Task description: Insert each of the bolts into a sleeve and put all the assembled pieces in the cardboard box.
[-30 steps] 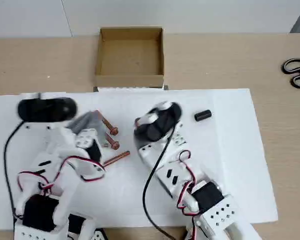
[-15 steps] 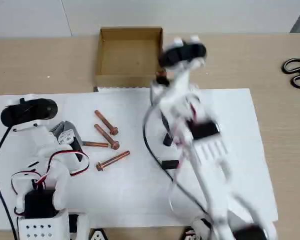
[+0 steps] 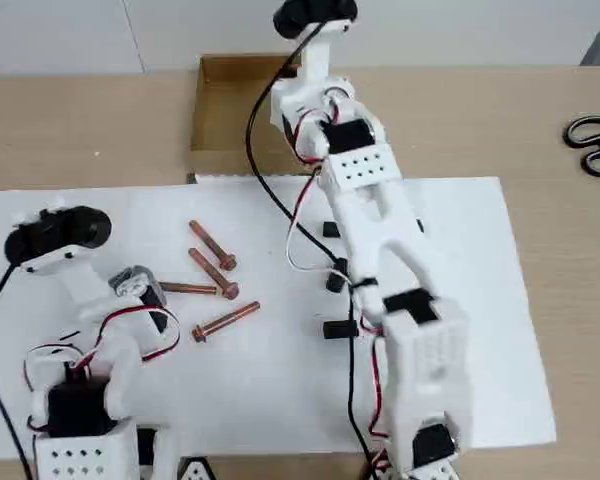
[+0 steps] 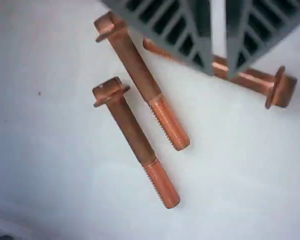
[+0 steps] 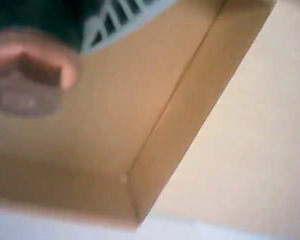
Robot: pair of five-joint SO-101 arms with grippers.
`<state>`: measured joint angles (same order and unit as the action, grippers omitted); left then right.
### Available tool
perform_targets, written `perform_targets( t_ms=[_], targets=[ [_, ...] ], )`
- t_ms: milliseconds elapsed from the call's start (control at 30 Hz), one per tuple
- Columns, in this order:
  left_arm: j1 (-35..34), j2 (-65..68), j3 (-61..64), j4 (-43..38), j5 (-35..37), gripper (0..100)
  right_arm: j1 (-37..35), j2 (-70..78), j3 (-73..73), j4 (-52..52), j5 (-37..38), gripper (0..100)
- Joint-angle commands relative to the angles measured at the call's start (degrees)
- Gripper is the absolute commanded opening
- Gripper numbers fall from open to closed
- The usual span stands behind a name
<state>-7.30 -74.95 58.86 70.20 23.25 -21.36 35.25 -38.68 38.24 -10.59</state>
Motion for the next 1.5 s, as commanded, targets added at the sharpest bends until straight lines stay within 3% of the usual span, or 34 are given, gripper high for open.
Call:
perform_targets(
  t_ms=[0,267,467,733,933,1133,1467],
  targets=[
    [-0.18,-0.62,-0.57,-0.18,0.53,1,0.92,5.32,-12.22,-0.22,0.79,0.3],
    [-0.18,-0.62,-0.66,-0.26,0.26,1,3.91,19.21,-23.47,0.57,0.79,1.3],
    [0.09,-0.62,-0.66,-0.26,0.26,1,4.35,21.58,-26.02,8.92,0.44,21.7],
    [0.09,-0.62,-0.48,-0.26,0.26,1,4.18,21.58,-32.26,12.62,0.7,18.0],
    [0.09,-0.62,-0.66,-0.26,0.26,1,4.0,21.49,-45.71,35.91,0.79,18.2],
    [0.09,-0.62,-0.57,-0.35,0.26,1,3.91,21.67,-55.74,58.07,6.07,18.0],
    [0.18,-0.62,-0.31,-1.14,0.26,1,2.95,21.41,-54.24,61.49,14.77,18.0]
  ],
)
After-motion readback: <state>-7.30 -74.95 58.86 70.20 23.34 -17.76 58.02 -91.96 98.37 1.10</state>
